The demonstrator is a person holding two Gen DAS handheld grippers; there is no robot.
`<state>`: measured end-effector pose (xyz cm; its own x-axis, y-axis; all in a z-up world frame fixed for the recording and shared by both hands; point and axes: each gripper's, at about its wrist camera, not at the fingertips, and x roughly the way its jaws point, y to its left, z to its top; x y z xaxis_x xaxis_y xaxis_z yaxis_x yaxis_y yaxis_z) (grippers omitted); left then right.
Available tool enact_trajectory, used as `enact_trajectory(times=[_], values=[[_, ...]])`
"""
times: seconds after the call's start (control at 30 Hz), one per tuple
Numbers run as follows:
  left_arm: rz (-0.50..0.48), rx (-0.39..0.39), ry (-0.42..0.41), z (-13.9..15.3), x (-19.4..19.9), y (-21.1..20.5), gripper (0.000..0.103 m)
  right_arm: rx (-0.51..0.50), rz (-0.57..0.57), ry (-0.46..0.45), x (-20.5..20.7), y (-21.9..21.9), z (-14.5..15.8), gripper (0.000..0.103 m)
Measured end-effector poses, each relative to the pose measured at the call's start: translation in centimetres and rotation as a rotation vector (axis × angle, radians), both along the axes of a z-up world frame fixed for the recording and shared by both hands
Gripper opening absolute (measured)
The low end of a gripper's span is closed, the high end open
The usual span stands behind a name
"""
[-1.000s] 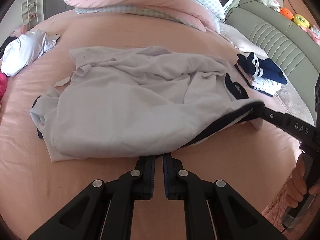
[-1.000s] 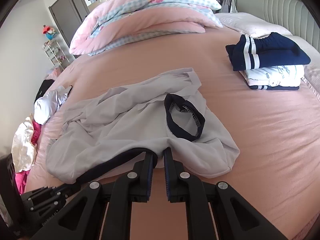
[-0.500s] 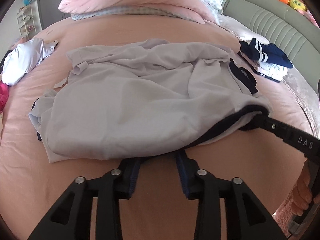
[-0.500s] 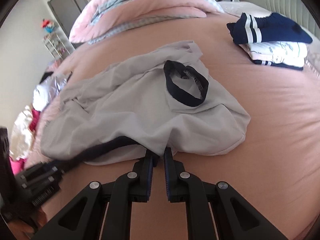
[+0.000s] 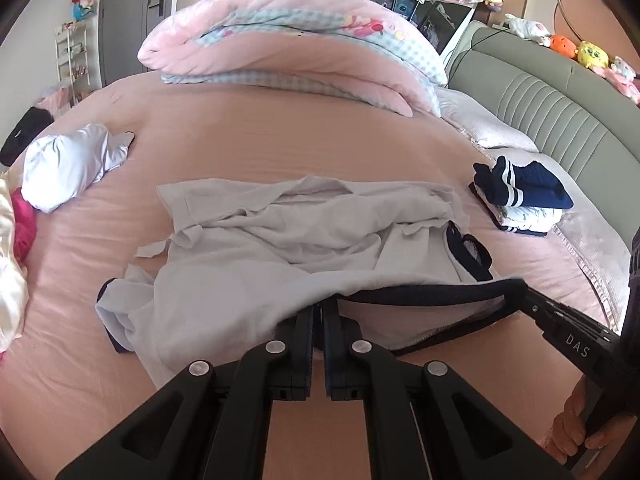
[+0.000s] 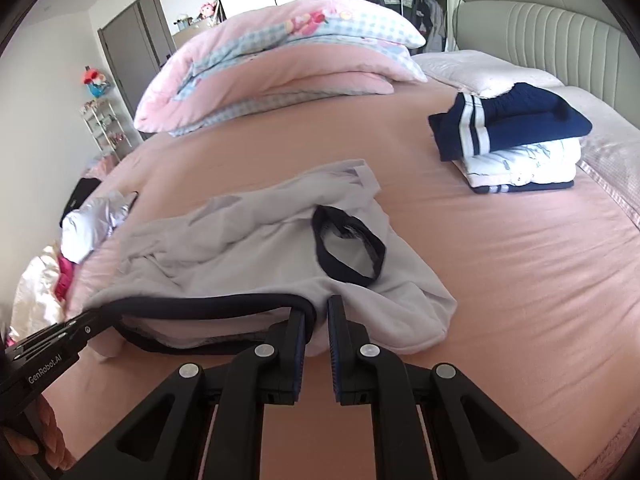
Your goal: Fold clothes
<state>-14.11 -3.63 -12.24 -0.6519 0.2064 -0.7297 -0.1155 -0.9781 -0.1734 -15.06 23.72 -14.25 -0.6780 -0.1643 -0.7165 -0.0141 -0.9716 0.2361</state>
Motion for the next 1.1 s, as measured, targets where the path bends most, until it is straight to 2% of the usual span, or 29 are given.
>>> enact_trajectory(times=[0.07, 0.17, 0.27, 0.3, 0.33, 0.37, 0.43, 0.53, 0.67, 0.8, 0.9, 1.0, 1.1], values=[[0.027, 0.022, -0.032, -0.7, -0.7, -0.3, 0.003, -0.028, 0.013, -0.016, -0.4, -0.2, 0.1, 0.008], [0.030, -0.027, -0.116, -3.1, -1.4, 0.4, 0.003, -0.044, 0.041, -0.069, -0.9, -1.0, -0.9, 0.008], [0.019, -0.103, -0.211, -6.1, -1.3, 1.9, 0.004, -0.013, 0.088, -0.176, -1.8, -2.0, -3.6, 0.010], [0.021, -0.131, -0.221, -6.9, -1.1, 2.4, 0.004, -0.003, 0.103, -0.215, -2.1, -2.3, -4.6, 0.010], [0.032, -0.159, -0.193, -7.1, -0.7, 2.9, 0.004, 0.019, 0.111, -0.219, -2.1, -2.7, -5.1, 0.010], [0.043, -0.187, -0.166, -7.4, -0.3, 3.4, 0.004, 0.045, 0.117, -0.207, -2.0, -3.1, -5.5, 0.010], [0.051, -0.221, -0.166, -6.9, 0.1, 3.9, 0.003, 0.098, 0.126, -0.179, -1.7, -3.7, -5.3, 0.010], [0.065, -0.160, -0.108, -4.0, 1.6, 3.1, 0.002, 0.100, 0.085, -0.115, -0.4, -2.9, -3.2, 0.004], [0.047, -0.104, -0.043, -0.1, 4.1, 1.4, 0.002, 0.060, 0.036, -0.008, 2.2, -0.6, 1.1, 0.004], [0.010, -0.077, -0.050, 1.4, 6.7, 0.5, 0.002, -0.009, 0.052, -0.025, 4.6, 0.0, 2.6, 0.004], [0.008, -0.081, -0.076, 0.5, 8.6, 0.3, 0.002, 0.017, 0.075, -0.074, 6.2, -0.6, 1.4, 0.004], [0.045, -0.060, -0.166, -2.2, 9.1, -0.6, 0.002, 0.058, 0.097, -0.150, 7.4, -1.3, -0.8, 0.004], [0.077, 0.015, -0.234, -4.0, 9.3, -1.9, 0.003, 0.025, 0.082, -0.210, 8.0, -1.1, -2.2, 0.004]])
